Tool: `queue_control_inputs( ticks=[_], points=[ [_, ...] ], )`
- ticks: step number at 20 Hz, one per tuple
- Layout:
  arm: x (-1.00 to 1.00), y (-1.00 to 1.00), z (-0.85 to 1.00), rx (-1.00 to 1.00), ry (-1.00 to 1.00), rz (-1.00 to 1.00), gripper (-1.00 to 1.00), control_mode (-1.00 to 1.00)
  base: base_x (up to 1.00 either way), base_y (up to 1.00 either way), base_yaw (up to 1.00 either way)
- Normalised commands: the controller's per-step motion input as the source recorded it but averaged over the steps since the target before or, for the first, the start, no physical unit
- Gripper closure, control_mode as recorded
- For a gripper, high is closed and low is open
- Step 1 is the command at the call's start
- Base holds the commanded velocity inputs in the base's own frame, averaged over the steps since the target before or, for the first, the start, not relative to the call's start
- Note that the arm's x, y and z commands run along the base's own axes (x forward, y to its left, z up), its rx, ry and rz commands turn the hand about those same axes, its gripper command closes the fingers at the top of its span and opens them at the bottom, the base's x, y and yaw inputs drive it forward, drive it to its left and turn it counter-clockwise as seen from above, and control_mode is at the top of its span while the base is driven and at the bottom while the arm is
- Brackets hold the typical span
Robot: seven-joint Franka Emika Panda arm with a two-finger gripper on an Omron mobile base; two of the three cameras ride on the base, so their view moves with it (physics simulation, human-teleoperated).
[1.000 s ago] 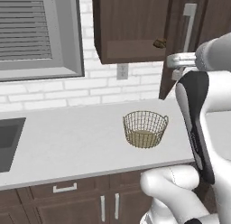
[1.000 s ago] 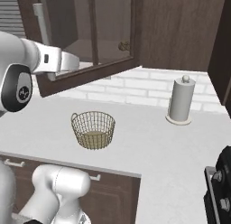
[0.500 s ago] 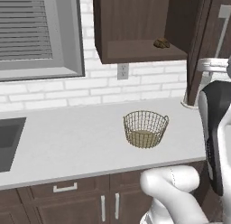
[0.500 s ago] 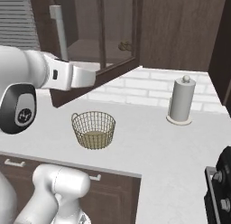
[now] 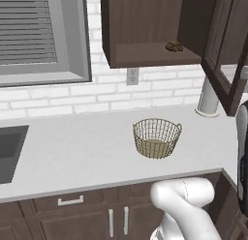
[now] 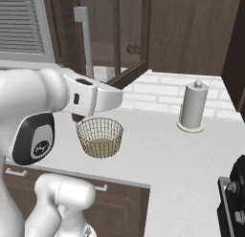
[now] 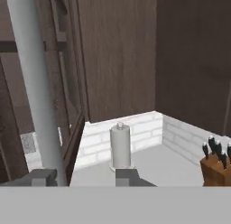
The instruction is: Open the cabinet, pick up the bread from the cabinet and place it in the basket. Then move the basket to the dining counter.
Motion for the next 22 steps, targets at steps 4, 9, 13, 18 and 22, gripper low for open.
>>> queue_control_inputs(
  ticks=[4, 9, 13, 18, 22],
  points=[
    [-0.47, -1.0, 0.37, 0.02, -0.05, -0.15, 1.0, -1.0, 0.0, 0.0, 0.0],
    [-0.97, 0.11, 0.33, 0.11, -0.23, -0.03, 1.0, -1.0, 0.0, 0.0, 0.0],
    [-0.8, 1.0, -0.03, 0.02, -0.41, -0.09, 1.0, -1.0, 0.0, 0.0, 0.0],
    [-0.03, 1.0, -0.07, 0.0, -0.34, -0.21, 1.0, -1.0, 0.0, 0.0, 0.0],
    [0.15, 1.0, -0.02, 0.0, -0.25, -0.24, 1.0, -1.0, 0.0, 0.0, 0.0]
  ],
)
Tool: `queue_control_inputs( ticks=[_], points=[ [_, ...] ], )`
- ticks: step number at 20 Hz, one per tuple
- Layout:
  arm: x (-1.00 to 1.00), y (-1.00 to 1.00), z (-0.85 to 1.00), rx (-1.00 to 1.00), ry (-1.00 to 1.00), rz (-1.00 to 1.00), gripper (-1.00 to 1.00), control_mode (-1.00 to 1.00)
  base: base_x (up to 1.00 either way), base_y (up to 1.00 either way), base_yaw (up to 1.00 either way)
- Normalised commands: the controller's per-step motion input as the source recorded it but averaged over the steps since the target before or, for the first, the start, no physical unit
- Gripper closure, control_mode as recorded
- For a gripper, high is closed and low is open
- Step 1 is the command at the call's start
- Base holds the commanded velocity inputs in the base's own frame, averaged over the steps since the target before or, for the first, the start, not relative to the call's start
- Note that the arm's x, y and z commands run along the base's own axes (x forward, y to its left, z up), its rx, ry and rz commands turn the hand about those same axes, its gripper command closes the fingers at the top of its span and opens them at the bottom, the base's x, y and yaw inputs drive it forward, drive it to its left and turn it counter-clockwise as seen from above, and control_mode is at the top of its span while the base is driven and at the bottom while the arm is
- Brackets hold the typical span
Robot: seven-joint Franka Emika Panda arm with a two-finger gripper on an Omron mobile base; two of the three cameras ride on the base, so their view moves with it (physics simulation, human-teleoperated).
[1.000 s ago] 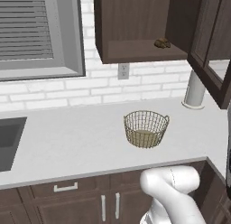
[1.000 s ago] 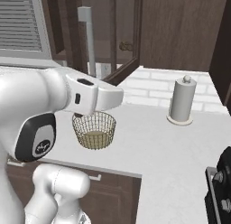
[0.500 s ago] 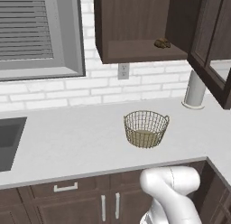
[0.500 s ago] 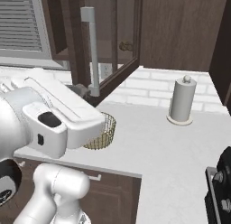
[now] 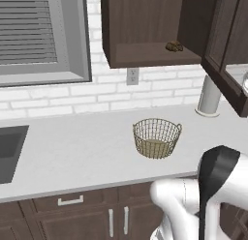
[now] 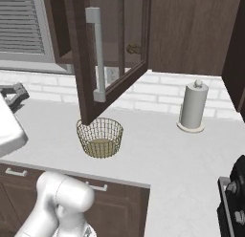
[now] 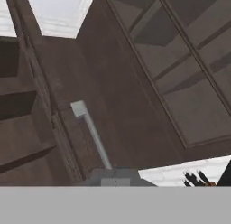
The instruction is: Open the cabinet, pick up the bread from the cabinet and place it in the basket. Then move the basket to the dining counter.
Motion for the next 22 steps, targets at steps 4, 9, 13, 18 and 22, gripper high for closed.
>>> queue_control_inputs(
  ticks=[4, 9, 13, 18, 22],
  points=[
    [0.75, 1.0, -0.19, 0.0, -0.03, -0.17, 1.0, -1.0, 0.0, 0.0, 0.0],
    [1.0, 0.49, -0.48, 0.0, 0.1, -0.06, 1.0, -1.0, 0.0, 0.0, 0.0],
    [1.0, -0.34, -0.3, 0.0, 0.05, -0.06, 1.0, -1.0, 0.0, 0.0, 0.0],
    [0.88, -0.82, -0.12, -0.01, 0.08, -0.03, 1.0, -1.0, 0.0, 0.0, 0.0],
    [0.94, -0.84, -0.18, -0.02, 0.05, -0.02, 1.0, -1.0, 0.0, 0.0, 0.0]
  ],
)
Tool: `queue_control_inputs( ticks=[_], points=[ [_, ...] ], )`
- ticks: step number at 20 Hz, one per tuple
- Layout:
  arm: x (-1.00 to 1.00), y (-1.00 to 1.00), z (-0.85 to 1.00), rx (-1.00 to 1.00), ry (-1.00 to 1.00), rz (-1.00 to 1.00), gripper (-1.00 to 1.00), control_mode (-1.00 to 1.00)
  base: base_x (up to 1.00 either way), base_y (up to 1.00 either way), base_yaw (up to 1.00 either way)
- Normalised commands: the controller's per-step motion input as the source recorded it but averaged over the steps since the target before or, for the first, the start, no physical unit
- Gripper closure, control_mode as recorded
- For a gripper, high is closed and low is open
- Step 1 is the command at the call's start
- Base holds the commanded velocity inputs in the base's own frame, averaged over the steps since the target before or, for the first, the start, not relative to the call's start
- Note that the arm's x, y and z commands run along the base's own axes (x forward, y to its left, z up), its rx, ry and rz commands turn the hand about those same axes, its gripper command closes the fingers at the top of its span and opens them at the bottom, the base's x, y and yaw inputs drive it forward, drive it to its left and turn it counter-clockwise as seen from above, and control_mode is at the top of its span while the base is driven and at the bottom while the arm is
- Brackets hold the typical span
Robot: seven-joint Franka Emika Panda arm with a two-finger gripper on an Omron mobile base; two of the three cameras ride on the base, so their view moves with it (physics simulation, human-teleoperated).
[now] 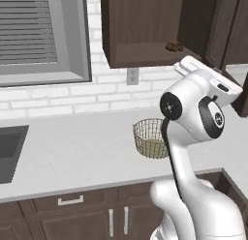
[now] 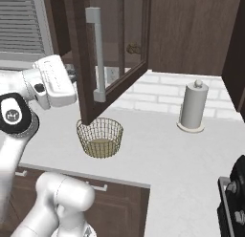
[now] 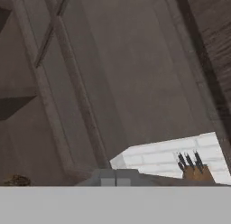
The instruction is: Open the cabinet, pick up the bread from the cabinet and place it in the basket. Then move the basket to the dining counter.
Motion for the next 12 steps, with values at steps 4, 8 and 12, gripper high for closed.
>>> queue_control_inputs(
  ticks=[4, 8, 12],
  points=[
    [0.91, -1.0, -0.07, 0.0, 0.0, 0.0, 1.0, -1.0, 0.0, 0.0, 0.0],
    [0.66, -1.0, 0.0, 0.0, 0.0, 0.0, 1.0, -1.0, 0.0, 0.0, 0.0],
    [0.41, -1.0, 0.0, 0.0, 0.0, 0.0, 1.0, -1.0, 0.0, 0.0, 0.0]
  ],
)
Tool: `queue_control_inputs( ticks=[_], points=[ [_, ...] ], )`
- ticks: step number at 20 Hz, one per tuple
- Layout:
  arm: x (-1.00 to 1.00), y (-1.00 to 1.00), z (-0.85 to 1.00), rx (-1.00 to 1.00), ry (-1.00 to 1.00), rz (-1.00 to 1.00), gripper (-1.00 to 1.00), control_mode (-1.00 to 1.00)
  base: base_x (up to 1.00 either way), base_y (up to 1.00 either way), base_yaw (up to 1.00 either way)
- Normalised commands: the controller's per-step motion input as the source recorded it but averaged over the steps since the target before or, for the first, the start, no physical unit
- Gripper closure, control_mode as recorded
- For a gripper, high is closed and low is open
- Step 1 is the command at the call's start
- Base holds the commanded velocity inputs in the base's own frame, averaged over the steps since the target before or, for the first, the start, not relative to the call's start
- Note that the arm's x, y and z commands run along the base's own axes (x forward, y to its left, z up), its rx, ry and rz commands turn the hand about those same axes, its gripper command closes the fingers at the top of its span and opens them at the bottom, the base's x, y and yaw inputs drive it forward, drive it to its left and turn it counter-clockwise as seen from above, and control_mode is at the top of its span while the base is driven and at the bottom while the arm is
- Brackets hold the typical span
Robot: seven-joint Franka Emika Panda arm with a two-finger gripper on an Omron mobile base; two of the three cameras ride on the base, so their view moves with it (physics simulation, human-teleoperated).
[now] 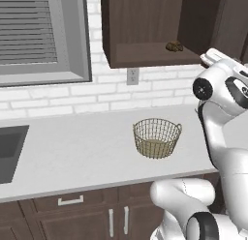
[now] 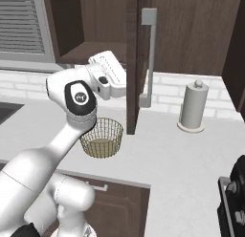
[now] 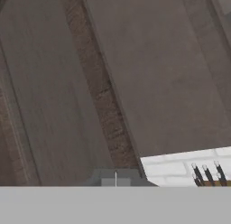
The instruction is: Open the cabinet, pick up the bread from the cabinet and place it in the basket. Then move the basket to the dining counter.
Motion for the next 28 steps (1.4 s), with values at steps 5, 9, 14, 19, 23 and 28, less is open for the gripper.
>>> queue_control_inputs(
  ticks=[5, 9, 14, 19, 23, 28],
  points=[
    [0.02, -0.13, 0.0, 0.0, 0.0, -0.01, 1.0, -1.0, 0.0, 0.0, 0.0],
    [0.0, 0.15, -0.01, 0.0, 0.05, 0.0, 1.0, -1.0, 0.0, 0.0, 0.0],
    [-0.23, 0.57, 0.29, -0.06, 0.09, 0.24, 1.0, -1.0, 0.0, 0.0, 0.0],
    [-0.14, 0.24, 0.7, -0.07, 0.06, 0.49, 1.0, -1.0, 0.0, 0.0, 0.0],
    [-0.03, 0.2, 0.56, 0.03, 0.14, 0.42, 1.0, -1.0, 0.0, 0.0, 0.0],
    [-0.05, 0.72, 0.47, 0.0, 0.31, 0.11, 1.0, -1.0, 0.0, 0.0, 0.0]
  ],
)
